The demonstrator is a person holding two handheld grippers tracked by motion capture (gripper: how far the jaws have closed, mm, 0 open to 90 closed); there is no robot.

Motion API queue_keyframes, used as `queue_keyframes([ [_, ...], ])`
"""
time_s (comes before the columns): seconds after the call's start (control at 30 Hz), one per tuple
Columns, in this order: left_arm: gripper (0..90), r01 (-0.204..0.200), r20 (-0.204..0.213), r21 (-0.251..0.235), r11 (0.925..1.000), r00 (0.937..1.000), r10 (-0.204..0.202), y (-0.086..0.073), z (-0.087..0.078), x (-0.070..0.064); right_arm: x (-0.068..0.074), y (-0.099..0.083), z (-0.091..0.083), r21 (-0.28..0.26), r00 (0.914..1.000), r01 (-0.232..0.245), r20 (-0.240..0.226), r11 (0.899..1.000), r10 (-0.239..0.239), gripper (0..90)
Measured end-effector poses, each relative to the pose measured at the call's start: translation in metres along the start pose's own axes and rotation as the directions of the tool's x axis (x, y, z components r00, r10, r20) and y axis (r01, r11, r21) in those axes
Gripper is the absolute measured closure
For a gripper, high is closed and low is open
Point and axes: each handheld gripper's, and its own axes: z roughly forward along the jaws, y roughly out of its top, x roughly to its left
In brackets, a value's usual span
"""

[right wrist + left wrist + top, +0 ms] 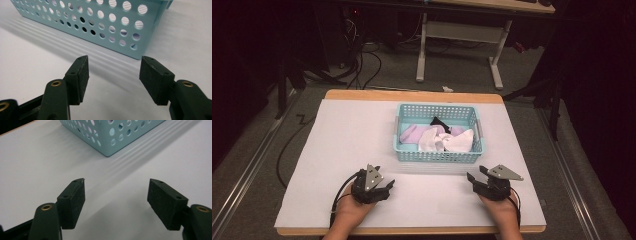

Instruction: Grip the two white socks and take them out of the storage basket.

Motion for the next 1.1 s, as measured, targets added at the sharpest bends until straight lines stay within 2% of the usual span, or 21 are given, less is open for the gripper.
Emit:
queue_keyframes([
  [0.27, 31.4, 0.006, 0.008, 0.003, 1.0000, 0.9999, -0.006, 0.000, 0.000, 0.000, 0.000, 0.000, -0.001, -0.012, 1.0000, 0.002, 0.001, 1.000, -0.002, 39.0],
  [0.4, 31.3, 0.011, 0.013, -0.003, 0.9999, 0.9999, -0.011, 0.001, -0.001, 0.000, -0.001, -0.002, -0.004, -0.047, 0.9999, -0.013, 0.006, 0.999, 0.013, 37.4],
  [0.53, 31.5, 0.013, 0.026, 0.004, 0.9999, 0.9996, -0.013, 0.001, -0.001, 0.000, 0.000, -0.001, -0.006, -0.053, 0.9999, 0.001, -0.010, 0.999, -0.002, 38.6],
  [0.63, 31.5, 0.014, 0.033, 0.007, 0.9999, 0.9994, -0.014, 0.001, -0.002, 0.000, -0.003, 0.001, -0.006, -0.029, 0.9982, -0.041, -0.044, 0.999, 0.039, 38.3],
  [0.73, 31.5, 0.010, 0.033, 0.007, 0.9999, 0.9994, -0.010, 0.000, -0.002, 0.000, -0.004, 0.004, -0.007, -0.027, 0.9969, -0.052, -0.061, 0.998, 0.050, 39.2],
  [0.97, 31.8, 0.020, 0.040, 0.015, 0.9997, 0.9990, -0.020, 0.001, -0.001, 0.000, -0.005, 0.019, -0.020, -0.028, 0.9946, -0.038, -0.098, 0.999, 0.035, 37.9],
  [1.03, 31.8, 0.020, 0.039, 0.019, 0.9996, 0.9990, -0.021, 0.001, -0.001, 0.000, -0.004, 0.027, -0.025, -0.026, 0.9929, -0.033, -0.115, 0.999, 0.030, 33.4],
  [1.1, 31.8, 0.019, 0.041, 0.018, 0.9997, 0.9990, -0.020, 0.000, -0.001, 0.000, -0.003, 0.030, -0.026, -0.024, 0.9925, -0.035, -0.118, 0.999, 0.032, 33.2],
])
